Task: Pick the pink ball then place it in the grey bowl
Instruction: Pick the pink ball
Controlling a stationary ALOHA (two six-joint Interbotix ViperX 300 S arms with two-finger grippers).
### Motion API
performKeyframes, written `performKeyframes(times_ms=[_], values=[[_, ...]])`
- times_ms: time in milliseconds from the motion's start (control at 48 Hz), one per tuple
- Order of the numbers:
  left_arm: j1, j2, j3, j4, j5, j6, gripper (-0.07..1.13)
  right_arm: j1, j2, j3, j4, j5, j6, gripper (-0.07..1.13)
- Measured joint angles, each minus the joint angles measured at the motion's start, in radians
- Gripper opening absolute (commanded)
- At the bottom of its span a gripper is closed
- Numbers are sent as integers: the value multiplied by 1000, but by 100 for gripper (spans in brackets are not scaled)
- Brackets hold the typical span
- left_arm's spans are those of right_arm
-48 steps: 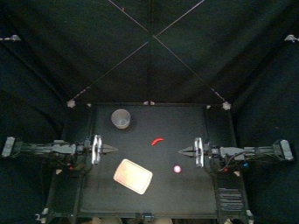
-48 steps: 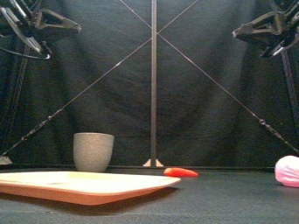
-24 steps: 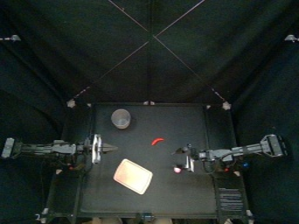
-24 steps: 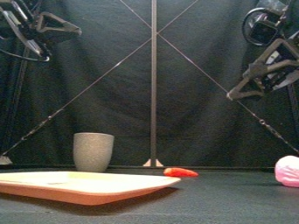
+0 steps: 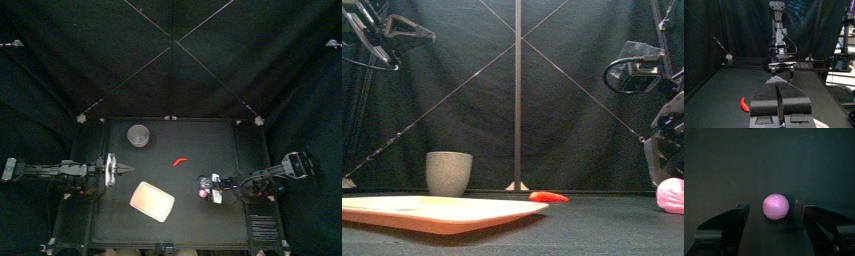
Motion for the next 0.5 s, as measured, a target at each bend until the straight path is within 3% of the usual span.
performKeyframes(times_ms=[271,500], values=[[0,0,8,-2,0,0,11,0,66,-20,0,3,-2,100],[0,0,9,-11,0,-2,11,-2,86,-21,-6,8,-2,76]])
